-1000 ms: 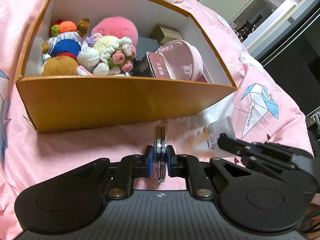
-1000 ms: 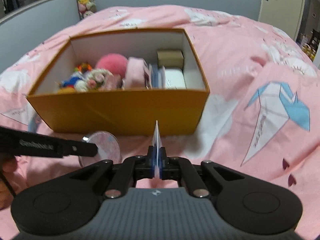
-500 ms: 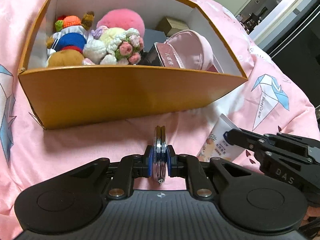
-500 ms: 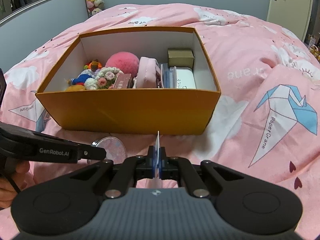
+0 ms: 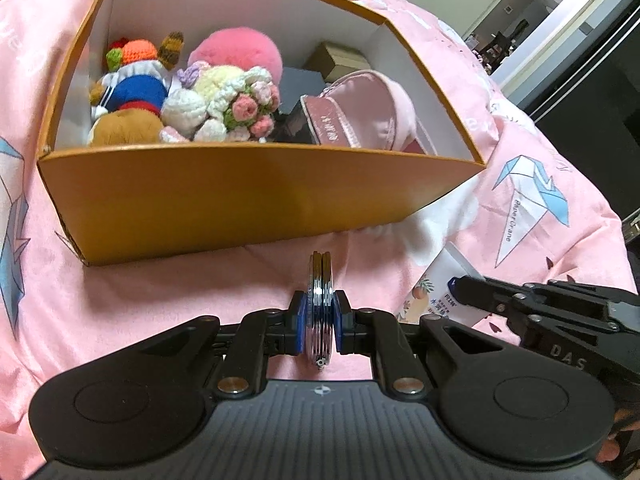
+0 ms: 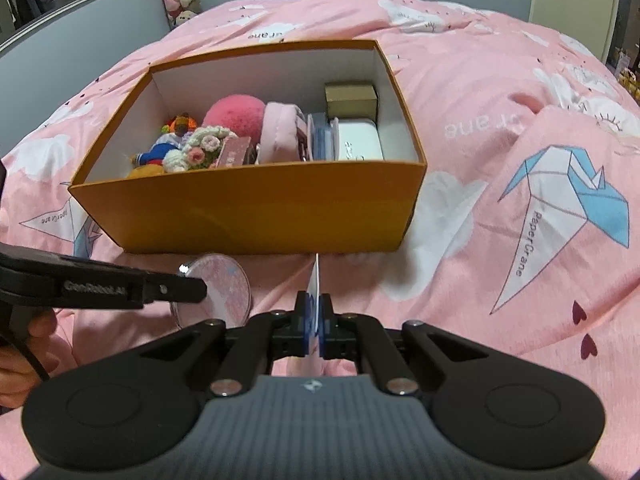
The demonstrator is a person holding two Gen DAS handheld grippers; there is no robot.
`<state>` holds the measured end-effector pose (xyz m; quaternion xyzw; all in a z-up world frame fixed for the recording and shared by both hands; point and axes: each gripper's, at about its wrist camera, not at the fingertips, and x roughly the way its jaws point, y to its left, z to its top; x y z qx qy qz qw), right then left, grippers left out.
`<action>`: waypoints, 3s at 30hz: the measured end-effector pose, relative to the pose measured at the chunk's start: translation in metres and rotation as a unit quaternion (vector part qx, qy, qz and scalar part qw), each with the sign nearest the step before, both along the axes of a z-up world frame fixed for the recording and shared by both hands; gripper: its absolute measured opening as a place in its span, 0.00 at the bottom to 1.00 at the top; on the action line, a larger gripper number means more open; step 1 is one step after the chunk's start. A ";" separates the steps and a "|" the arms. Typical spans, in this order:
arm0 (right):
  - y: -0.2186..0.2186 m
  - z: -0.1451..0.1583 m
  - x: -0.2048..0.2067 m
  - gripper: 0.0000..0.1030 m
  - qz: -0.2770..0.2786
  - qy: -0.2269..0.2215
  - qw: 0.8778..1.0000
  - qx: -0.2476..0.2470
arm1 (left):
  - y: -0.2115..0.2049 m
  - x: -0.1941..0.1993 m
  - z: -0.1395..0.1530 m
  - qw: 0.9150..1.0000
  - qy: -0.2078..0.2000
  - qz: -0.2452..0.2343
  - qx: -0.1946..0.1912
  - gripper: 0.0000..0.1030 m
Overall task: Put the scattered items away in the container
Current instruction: 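Lift the compact and lotion tube with both tools over the orange box, then lower the compact and lotion tube into the orange box and open both tools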
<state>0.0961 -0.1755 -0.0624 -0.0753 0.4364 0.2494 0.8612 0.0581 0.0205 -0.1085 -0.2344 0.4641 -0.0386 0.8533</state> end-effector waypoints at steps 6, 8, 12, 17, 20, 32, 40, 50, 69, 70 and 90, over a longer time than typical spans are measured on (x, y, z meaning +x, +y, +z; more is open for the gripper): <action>-0.004 -0.002 0.000 0.06 -0.003 0.011 1.000 0.000 | 0.000 -0.002 0.006 1.000 -0.004 -0.001 0.003 0.14; -0.003 0.000 -0.001 0.05 0.004 0.011 1.000 0.001 | 0.000 -0.003 0.010 1.000 -0.009 -0.004 0.003 0.14; -0.004 0.011 -0.002 0.05 0.016 0.003 1.000 0.012 | -0.001 -0.004 0.024 1.000 -0.025 -0.013 0.007 0.14; -0.005 0.032 -0.002 0.05 0.029 -0.017 0.999 0.029 | -0.001 -0.008 0.044 0.999 -0.041 -0.017 0.015 0.14; -0.009 0.049 0.002 0.05 0.033 -0.017 0.998 0.057 | -0.002 -0.010 0.057 0.998 -0.051 -0.020 0.018 0.14; -0.002 0.126 0.028 0.04 0.079 -0.083 0.985 0.126 | 0.020 -0.010 0.110 0.995 -0.102 -0.007 0.021 0.14; 0.022 0.143 0.074 0.04 0.081 -0.122 0.977 0.155 | 0.052 0.007 0.128 0.991 -0.119 0.034 0.044 0.14; 0.067 0.113 0.150 0.04 0.102 -0.126 0.978 0.134 | 0.078 0.052 0.121 0.991 -0.104 0.053 0.070 0.14; 0.143 0.057 0.185 0.04 0.460 -0.262 0.847 -0.054 | 0.110 0.103 0.109 0.987 -0.077 0.037 0.139 0.14; 0.143 0.054 0.186 0.04 0.469 -0.264 0.841 -0.059 | 0.111 0.105 0.108 0.987 -0.074 0.037 0.139 0.14; 0.110 0.029 0.198 0.06 0.419 -0.234 0.872 -0.100 | 0.130 0.138 0.079 0.989 -0.052 0.047 0.130 0.14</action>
